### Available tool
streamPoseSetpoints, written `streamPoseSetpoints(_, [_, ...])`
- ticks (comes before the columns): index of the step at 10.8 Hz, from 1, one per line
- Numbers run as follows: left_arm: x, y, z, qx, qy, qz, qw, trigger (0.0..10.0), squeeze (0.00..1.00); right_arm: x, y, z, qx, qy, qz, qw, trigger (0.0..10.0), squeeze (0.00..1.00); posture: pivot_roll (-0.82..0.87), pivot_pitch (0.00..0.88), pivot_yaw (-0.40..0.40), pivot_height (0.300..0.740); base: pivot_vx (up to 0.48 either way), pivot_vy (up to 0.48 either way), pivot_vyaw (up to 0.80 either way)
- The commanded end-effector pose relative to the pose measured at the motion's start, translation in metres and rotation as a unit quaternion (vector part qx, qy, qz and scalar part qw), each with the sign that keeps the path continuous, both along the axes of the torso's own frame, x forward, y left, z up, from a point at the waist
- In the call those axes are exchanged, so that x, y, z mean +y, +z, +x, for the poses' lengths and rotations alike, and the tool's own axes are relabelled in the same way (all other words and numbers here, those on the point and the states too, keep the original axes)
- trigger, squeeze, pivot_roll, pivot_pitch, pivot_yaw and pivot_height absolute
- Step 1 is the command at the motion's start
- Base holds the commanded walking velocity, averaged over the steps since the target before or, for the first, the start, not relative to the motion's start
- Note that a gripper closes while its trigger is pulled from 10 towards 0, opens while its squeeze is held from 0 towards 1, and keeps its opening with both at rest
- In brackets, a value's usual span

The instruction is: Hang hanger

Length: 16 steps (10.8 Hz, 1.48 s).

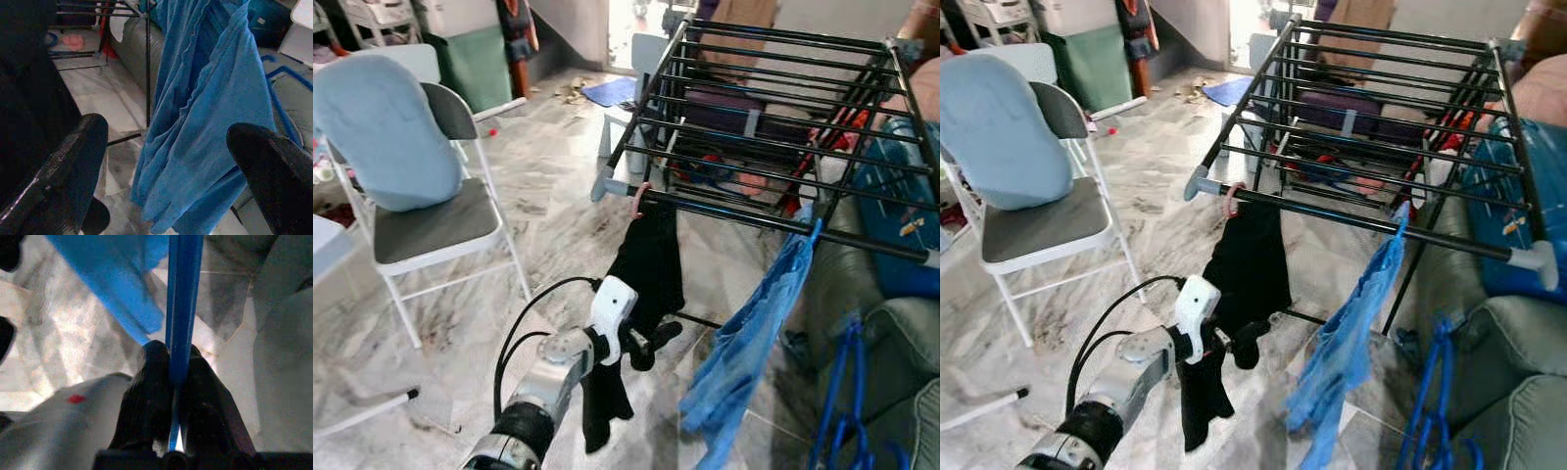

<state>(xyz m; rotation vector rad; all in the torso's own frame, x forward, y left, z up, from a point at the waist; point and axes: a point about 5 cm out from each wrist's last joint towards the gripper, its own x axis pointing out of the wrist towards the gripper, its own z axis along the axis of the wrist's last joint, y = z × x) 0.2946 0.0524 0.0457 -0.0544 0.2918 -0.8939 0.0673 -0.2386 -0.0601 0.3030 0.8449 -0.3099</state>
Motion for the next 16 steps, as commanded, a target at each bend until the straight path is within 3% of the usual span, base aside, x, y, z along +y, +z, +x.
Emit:
streamPoseSetpoints(1, [-0.002,0.003,0.004,-0.008,-0.003,0.008,1.000,10.0,0.00,-0.015,0.005,0.011,-0.015,-0.002,-0.027,1.000,10.0,0.00,-0.05,0.000,-0.028,0.740,0.000,0.000,0.00])
streamPoseSetpoints(2, [-0.002,0.007,0.007,-0.007,-0.008,0.006,1.000,10.0,0.00,-0.033,0.017,0.041,-0.048,0.009,-0.048,0.998,10.0,0.00,-0.04,0.000,-0.023,0.740,0.000,0.000,0.00])
streamPoseSetpoints(4, [-0.001,0.017,0.013,-0.018,-0.015,-0.009,1.000,10.0,0.00,-0.051,0.088,0.104,-0.127,0.036,-0.102,0.986,10.0,0.00,-0.02,0.000,-0.026,0.740,0.000,0.000,0.00])
streamPoseSetpoints(7, [0.007,0.015,0.012,-0.018,-0.012,-0.005,1.000,10.0,0.00,-0.048,0.127,0.152,-0.141,0.084,-0.105,0.981,10.0,0.00,0.01,0.000,-0.040,0.740,0.000,0.000,0.00])
streamPoseSetpoints(9, [0.017,0.015,0.011,-0.018,-0.010,-0.003,1.000,10.0,0.00,-0.045,0.137,0.174,-0.118,0.078,-0.074,0.987,10.0,0.00,0.04,0.000,-0.056,0.740,0.000,0.000,0.00])
streamPoseSetpoints(11, [0.024,0.013,0.010,-0.015,-0.005,0.001,1.000,10.0,0.00,-0.048,0.143,0.192,-0.121,0.025,-0.053,0.991,10.0,0.00,0.06,0.000,-0.064,0.740,0.000,0.000,0.00])
streamPoseSetpoints(13, [0.028,0.014,0.007,-0.013,-0.011,-0.003,1.000,10.0,0.00,-0.048,0.144,0.202,-0.119,-0.014,-0.034,0.992,10.0,0.00,0.08,0.000,-0.066,0.740,0.000,0.000,0.00])
streamPoseSetpoints(16, [0.030,0.015,0.006,-0.009,-0.015,-0.004,1.000,10.0,0.00,-0.054,0.142,0.204,-0.115,-0.050,-0.030,0.992,10.0,0.00,0.08,0.000,-0.059,0.740,0.000,0.000,-0.20])
